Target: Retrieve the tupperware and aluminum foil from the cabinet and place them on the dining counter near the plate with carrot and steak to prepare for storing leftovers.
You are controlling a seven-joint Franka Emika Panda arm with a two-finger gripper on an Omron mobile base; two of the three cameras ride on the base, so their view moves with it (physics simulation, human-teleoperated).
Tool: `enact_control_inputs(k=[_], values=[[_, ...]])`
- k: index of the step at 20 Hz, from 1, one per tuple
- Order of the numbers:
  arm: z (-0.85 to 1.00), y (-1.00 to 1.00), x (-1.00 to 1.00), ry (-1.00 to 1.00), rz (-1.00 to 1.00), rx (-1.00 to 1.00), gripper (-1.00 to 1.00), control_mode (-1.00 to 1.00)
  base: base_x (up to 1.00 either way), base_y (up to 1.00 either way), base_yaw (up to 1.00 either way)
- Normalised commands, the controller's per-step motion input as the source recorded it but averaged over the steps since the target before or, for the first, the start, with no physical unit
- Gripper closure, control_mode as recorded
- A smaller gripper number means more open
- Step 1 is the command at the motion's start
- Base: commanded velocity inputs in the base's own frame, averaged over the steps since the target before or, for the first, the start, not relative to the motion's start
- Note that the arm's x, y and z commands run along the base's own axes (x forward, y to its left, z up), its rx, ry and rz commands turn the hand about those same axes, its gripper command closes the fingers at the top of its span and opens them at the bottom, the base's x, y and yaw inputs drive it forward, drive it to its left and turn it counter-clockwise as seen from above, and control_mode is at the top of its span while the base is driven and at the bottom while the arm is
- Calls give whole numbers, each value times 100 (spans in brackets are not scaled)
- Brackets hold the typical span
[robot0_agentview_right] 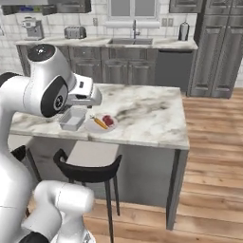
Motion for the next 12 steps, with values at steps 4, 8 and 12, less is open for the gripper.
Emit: enact_control_inputs(k=[4,8,12], values=[[0,0,0,0,0,0,-100,100,-44,-100,-33],[0,0,0,0,0,0,-100,100,2,-100,-31],[0,0,0,0,0,0,-100,100,32,-100,-20]])
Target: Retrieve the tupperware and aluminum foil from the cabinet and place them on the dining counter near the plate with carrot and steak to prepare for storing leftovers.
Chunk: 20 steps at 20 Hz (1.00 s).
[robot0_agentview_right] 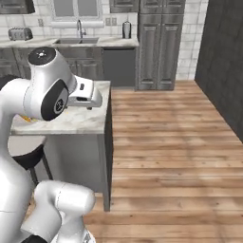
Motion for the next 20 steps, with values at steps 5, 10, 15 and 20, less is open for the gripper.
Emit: enact_control_inputs(k=[5,10,15,20], values=[[0,0,0,0,0,0,-100,100,79,-100,-14],[0,0,0,0,0,0,-100,100,100,-100,-2],[0,0,0,0,0,0,-100,100,100,-71,3],[0,0,0,0,0,0,-100,100,100,-17,22]])
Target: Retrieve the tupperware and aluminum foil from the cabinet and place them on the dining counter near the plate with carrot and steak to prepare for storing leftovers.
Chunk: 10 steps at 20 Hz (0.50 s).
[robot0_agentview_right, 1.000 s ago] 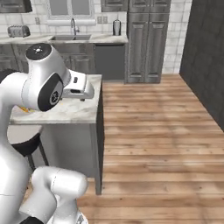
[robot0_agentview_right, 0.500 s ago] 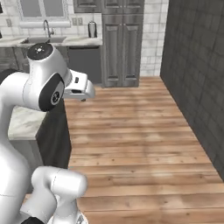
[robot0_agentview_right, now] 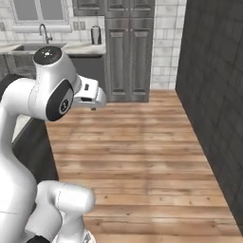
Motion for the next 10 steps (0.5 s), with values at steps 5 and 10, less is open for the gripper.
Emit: enact_control_inputs(k=[5,10], values=[[0,0,0,0,0,0,-100,100,100,0,32],[0,0,0,0,0,0,-100,100,100,-1,34]])
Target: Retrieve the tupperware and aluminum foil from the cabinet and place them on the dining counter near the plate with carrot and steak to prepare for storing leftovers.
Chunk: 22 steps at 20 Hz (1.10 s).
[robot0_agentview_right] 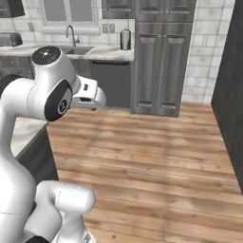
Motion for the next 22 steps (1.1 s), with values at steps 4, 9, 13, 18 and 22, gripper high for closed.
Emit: enact_control_inputs(k=[4,9,13,18,22], values=[[0,0,0,0,0,0,-100,100,100,-17,32],[0,0,0,0,0,0,-100,100,100,-21,31],[0,0,0,0,0,0,-100,100,100,-20,31],[0,0,0,0,0,0,-100,100,100,-17,32],[0,0,0,0,0,0,-100,100,100,-12,34]])
